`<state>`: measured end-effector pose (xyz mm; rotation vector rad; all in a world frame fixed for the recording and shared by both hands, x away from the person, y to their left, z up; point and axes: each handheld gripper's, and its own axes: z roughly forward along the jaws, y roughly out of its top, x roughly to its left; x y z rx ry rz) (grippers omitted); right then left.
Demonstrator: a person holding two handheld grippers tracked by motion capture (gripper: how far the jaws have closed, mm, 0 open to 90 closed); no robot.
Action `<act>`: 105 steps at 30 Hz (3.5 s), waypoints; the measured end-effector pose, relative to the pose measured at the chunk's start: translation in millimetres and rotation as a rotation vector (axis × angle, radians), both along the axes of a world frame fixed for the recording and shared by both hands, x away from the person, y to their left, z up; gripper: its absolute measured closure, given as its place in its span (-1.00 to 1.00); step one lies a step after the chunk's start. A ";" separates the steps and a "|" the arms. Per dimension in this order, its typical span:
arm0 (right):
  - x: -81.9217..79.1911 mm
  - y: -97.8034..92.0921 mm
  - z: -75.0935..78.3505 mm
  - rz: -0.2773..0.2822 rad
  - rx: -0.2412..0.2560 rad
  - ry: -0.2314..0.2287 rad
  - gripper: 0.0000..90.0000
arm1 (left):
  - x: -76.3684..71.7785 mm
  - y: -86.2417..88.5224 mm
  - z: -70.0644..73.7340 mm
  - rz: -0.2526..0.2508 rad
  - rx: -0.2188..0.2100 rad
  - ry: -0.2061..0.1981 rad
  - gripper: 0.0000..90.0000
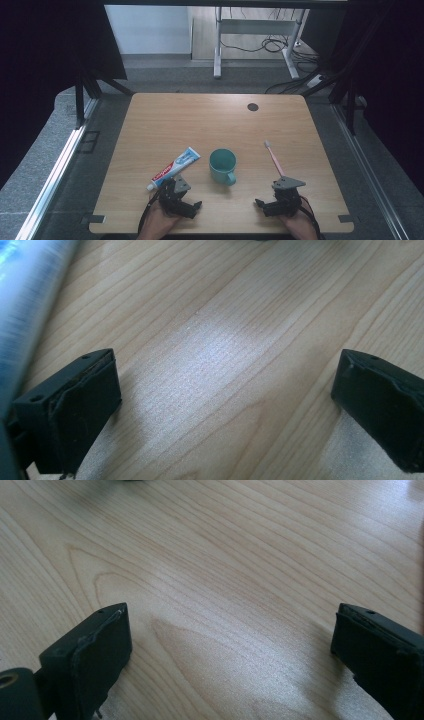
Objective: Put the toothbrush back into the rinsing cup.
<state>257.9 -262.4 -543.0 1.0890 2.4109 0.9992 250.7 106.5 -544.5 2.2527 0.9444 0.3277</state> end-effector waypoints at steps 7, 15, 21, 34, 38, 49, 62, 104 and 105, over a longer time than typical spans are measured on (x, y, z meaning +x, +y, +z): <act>0.0 0.0 0.0 0.000 0.000 0.001 -0.95 | 0.0 0.2 0.1 0.000 0.001 0.001 -1.00; 0.3 -0.2 0.0 0.002 -0.001 -0.001 -0.95 | -0.4 0.0 0.1 0.004 -0.001 0.001 -1.00; 0.3 -0.2 0.0 0.002 0.000 -0.001 -0.95 | -0.4 -0.1 0.1 0.008 -0.003 0.000 -1.00; 0.3 -0.1 0.0 0.006 0.000 0.002 -0.96 | -0.5 -0.1 0.1 0.008 -0.003 0.000 -1.00; 0.9 0.4 -0.2 0.012 -0.001 0.007 -1.00 | -0.5 -0.1 0.1 0.008 -0.003 0.000 -1.00; 1.8 -5.0 4.3 -0.012 0.018 0.008 -1.00 | -0.5 -0.2 0.1 0.009 -0.003 0.000 -1.00; -1.1 -11.5 8.9 -0.032 -0.004 -0.002 -1.00 | -0.4 0.0 0.1 0.009 -0.002 -0.001 -1.00; 10.5 -64.8 15.5 -0.209 -0.027 0.022 -1.00 | -0.1 0.2 0.3 0.010 0.001 -0.001 -1.00; 11.5 -64.3 15.8 -0.207 -0.027 0.023 -1.00 | -0.1 0.2 0.3 0.010 0.001 -0.001 -1.00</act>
